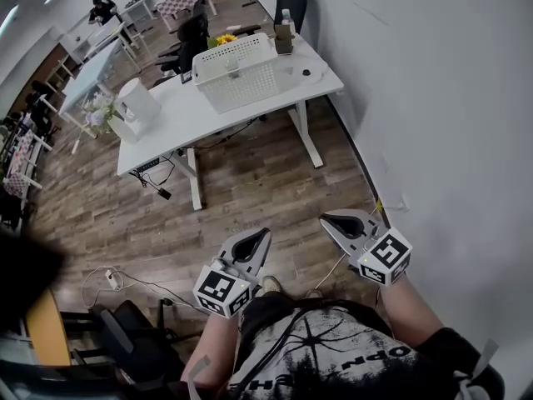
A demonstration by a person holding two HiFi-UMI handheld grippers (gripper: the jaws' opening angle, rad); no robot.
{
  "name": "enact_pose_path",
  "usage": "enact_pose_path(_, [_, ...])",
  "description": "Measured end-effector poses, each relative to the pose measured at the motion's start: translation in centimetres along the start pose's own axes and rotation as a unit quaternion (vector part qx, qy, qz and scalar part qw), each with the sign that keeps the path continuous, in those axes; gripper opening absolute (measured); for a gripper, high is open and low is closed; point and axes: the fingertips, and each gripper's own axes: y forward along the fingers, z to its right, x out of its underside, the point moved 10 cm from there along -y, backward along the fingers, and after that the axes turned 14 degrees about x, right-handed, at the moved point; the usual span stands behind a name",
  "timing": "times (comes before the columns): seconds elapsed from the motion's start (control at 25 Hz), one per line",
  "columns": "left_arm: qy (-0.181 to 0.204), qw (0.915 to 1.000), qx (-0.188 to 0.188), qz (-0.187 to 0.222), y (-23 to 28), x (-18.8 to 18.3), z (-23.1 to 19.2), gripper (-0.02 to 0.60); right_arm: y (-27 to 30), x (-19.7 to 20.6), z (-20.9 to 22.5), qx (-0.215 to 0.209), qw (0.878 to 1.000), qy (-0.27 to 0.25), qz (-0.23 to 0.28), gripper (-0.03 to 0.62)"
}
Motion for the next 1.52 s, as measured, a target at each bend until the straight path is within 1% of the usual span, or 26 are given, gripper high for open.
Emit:
enact_pose_path(0.24, [-0.001, 1.0, -0.004, -0.008, -0.1, 0.0, -0.3, 0.011, 0.5, -0.2, -0.2, -0.009, 1.0, 0.0, 0.007, 0.023])
enact_pose_path(0.4, [0.001, 1.0, -0.005, -0.005, -0.1, -0.2, -1.0, 0.011, 1.1, -0.2, -0.2, -0.009, 1.0, 0.002, 0.011, 0.023])
enact_pose_path(0.56, [-0.001, 1.0, -0.006, -0.001, -0.1, 0.0, -2.5, 0.011, 2.3, 0.0, -0.2, -0.001, 1.0, -0.003, 0.007, 0.023])
enact_pose_path(0.72, [-0.012, 0.9999, -0.001, 0.006, -0.1, 0.5, -4.8, 0.011, 4.1, -0.1, -0.3, 0.003, 1.0, -0.008, 0.003, 0.023])
enact_pose_path(0.96, [-0.014, 0.9998, 0.015, 0.009, -0.4, 0.5, -9.6, 0.011, 8.3, -1.3, -0.1, 0.016, 1.0, -0.013, 0.001, 0.023])
enact_pose_path(1.2, [-0.004, 0.9995, 0.032, 0.007, -1.1, -0.6, -16.6, 0.011, 14.2, -3.0, -0.1, 0.033, 0.999, -0.02, 0.002, 0.023])
enact_pose_path(1.52, [-0.009, 0.9986, 0.052, 0.01, -2.7, -0.5, -25.0, 0.011, 21.6, -4.2, -0.6, 0.06, 0.998, -0.026, 0.001, 0.023])
